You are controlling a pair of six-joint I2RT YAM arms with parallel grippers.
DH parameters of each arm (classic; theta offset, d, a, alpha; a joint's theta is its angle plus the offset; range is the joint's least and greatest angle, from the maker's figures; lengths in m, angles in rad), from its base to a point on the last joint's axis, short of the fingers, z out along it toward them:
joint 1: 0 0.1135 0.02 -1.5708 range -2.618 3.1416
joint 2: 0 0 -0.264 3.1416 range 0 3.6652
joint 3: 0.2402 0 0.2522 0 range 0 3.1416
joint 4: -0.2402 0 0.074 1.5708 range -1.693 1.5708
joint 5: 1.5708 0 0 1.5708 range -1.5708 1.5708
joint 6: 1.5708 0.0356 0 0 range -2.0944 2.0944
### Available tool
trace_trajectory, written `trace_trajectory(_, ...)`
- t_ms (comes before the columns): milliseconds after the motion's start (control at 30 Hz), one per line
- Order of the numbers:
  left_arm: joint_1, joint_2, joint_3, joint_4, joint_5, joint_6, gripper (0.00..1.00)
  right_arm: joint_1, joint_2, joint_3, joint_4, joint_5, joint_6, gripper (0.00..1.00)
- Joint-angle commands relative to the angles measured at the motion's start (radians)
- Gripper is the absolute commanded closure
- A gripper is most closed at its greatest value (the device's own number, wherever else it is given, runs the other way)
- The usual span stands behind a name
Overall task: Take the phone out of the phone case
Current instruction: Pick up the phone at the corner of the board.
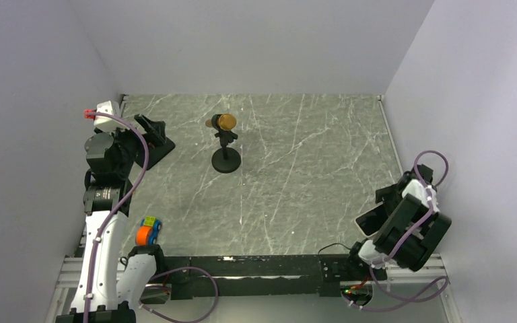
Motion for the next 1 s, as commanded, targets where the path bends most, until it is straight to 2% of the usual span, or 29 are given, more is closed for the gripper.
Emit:
trace_trajectory(0, 0.006, -0.014, 0.011, 0.038, 0.015, -0.013, 0.01, 0.11, 0.115, 0.12, -0.102, 0.093, 0.022, 0.0)
trace_trajectory(100, 0.007, -0.014, 0.011, 0.037, 0.014, -0.012, 0.01, 0.151, 0.216, 0.163, -0.139, 0.107, 0.036, 0.0)
trace_trajectory(267, 0.008, -0.012, 0.014, 0.034, 0.02, -0.013, 0.01, 0.176, 0.286, 0.153, -0.112, 0.08, 0.043, 0.03)
trace_trajectory(367, 0.008, -0.011, 0.015, 0.035, 0.027, -0.016, 0.01, 0.189, 0.283, 0.145, -0.085, 0.083, 0.036, 0.15)
trace_trajectory(433, 0.009, -0.008, 0.017, 0.035, 0.036, -0.018, 0.01, 0.195, 0.267, 0.135, -0.065, 0.079, 0.028, 0.35)
trace_trajectory(467, 0.009, -0.007, 0.018, 0.036, 0.041, -0.019, 0.01, 0.199, 0.259, 0.128, -0.059, 0.076, 0.027, 0.4)
trace_trajectory(533, 0.01, -0.002, 0.017, 0.039, 0.054, -0.022, 0.01, 0.204, 0.243, 0.121, -0.05, 0.074, 0.024, 0.45)
trace_trajectory(700, 0.009, 0.02, 0.02, 0.054, 0.104, -0.037, 0.01, 0.221, 0.181, 0.107, -0.018, 0.063, 0.002, 0.49)
trace_trajectory(967, 0.0, 0.071, 0.026, 0.106, 0.22, -0.058, 0.01, 0.245, -0.004, 0.027, 0.111, -0.008, -0.064, 0.74)
